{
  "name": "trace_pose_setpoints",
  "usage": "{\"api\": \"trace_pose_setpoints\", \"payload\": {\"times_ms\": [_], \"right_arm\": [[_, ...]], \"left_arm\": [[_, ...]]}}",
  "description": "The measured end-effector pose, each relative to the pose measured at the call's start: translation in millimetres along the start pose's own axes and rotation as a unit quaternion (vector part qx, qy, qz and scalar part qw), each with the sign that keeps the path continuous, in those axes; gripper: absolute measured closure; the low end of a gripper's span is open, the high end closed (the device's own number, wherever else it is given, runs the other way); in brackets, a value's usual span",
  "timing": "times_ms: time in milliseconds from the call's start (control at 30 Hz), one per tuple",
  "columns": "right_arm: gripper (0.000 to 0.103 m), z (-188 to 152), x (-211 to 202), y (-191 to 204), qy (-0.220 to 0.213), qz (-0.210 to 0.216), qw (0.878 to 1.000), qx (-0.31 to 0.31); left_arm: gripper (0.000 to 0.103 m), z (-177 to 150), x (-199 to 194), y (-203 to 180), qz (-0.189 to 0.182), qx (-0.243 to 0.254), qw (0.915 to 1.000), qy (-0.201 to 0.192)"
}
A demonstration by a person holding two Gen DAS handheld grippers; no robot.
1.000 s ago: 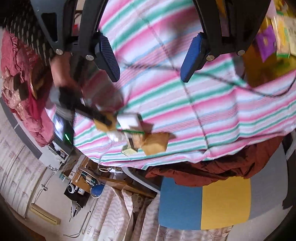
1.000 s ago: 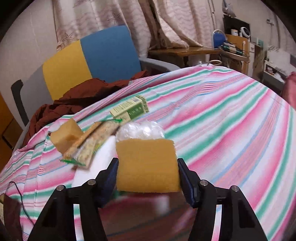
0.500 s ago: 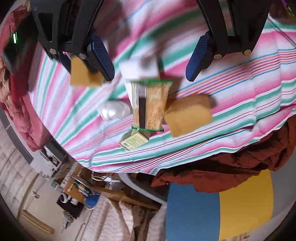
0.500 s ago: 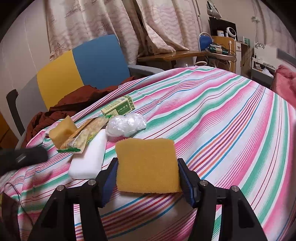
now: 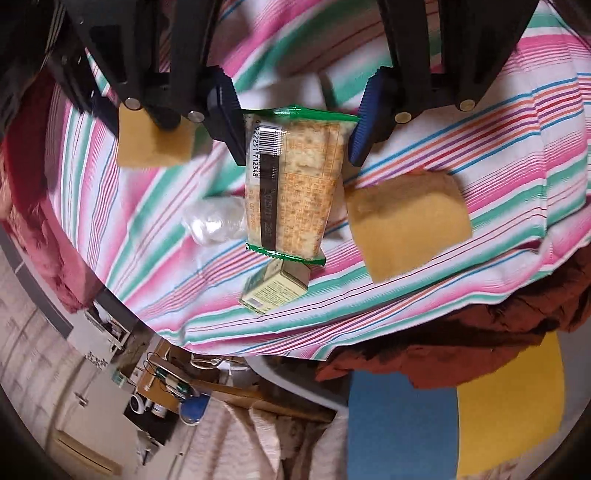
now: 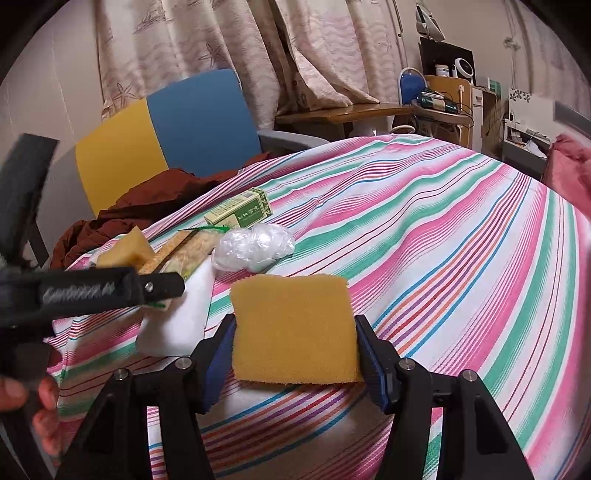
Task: Organize objects
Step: 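Grasp the yellow sponge with the right gripper while the left gripper grasps the cracker packet, then lift the cracker packet with the left gripper while the right gripper lifts the sponge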
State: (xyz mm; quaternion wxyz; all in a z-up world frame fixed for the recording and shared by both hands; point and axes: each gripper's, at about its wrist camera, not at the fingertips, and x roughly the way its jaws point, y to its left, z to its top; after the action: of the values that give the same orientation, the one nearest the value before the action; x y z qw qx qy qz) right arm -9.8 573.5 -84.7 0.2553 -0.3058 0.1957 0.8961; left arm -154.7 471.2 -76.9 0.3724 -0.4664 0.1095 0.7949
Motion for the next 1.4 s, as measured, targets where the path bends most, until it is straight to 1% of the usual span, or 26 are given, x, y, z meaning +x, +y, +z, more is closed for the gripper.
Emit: {"api": "trace_pose_setpoints", "payload": {"times_ms": [67,267,400,467,667,767,833,933,1033,1067,1100,1167,1233,1400], "right_arm": [[0.041,-0.2,-0.5,1.2,-0.001,-0.002,1.0,-0.003],[0.041,0.0,-2.2,1.5,-0.004,-0.007,1.0,-0.007],[0.042,-1.3,-5.2,4.6,-0.009,-0.013,1.0,-0.018],[0.042,-1.7,-9.3,8.6,-0.018,-0.018,0.999,-0.029],[0.042,-2.6,-21.7,25.6,-0.042,-0.029,0.996,-0.07],[0.042,-3.9,-27.9,32.4,-0.048,-0.028,0.995,-0.087],[0.042,-6.1,-30.4,34.5,-0.049,-0.028,0.994,-0.091],[0.042,-10.0,-36.8,34.2,-0.048,-0.023,0.995,-0.087],[0.042,-13.0,-41.0,31.3,-0.044,-0.021,0.996,-0.077],[0.042,-13.5,-41.4,30.2,-0.043,-0.022,0.996,-0.074],[0.041,-13.8,-41.4,30.1,-0.042,-0.025,0.996,-0.072],[0.041,-14.4,-39.9,30.7,-0.038,-0.029,0.996,-0.074],[0.041,-14.8,-39.5,32.6,-0.039,-0.032,0.996,-0.079],[0.041,-16.3,-39.2,38.7,-0.041,-0.035,0.994,-0.094]], "left_arm": [[0.048,-8.5,-7.5,1.2,-0.01,-0.004,0.9999,-0.002],[0.048,-34.3,-25.9,5.7,-0.014,-0.019,0.9997,-0.009],[0.049,-53.0,-35.4,12.0,-0.023,-0.041,0.9989,-0.007],[0.049,-61.2,-42.0,13.0,-0.025,-0.046,0.9986,-0.01],[0.05,-79.6,-70.7,18.6,-0.051,-0.067,0.9959,-0.031],[0.052,-91.1,-84.1,22.0,-0.069,-0.072,0.9946,-0.028],[0.053,-97.9,-89.3,23.6,-0.071,-0.071,0.9946,-0.025],[0.054,-111.8,-92.3,23.2,-0.064,-0.056,0.9964,-0.007],[0.054,-120.8,-87.1,19.6,-0.047,-0.038,0.9981,0.008],[0.054,-121.2,-80.2,16.5,-0.044,-0.036,0.9981,0.025],[0.054,-120.8,-75.8,15.0,-0.041,-0.036,0.9979,0.034],[0.053,-116.9,-72.6,10.6,-0.033,-0.036,0.9984,0.03],[0.052,-111.7,-66.3,4.1,-0.028,-0.021,0.9988,0.035],[0.049,-98.0,-49.7,-8.5,0.002,0.009,0.9991,0.042]]}}
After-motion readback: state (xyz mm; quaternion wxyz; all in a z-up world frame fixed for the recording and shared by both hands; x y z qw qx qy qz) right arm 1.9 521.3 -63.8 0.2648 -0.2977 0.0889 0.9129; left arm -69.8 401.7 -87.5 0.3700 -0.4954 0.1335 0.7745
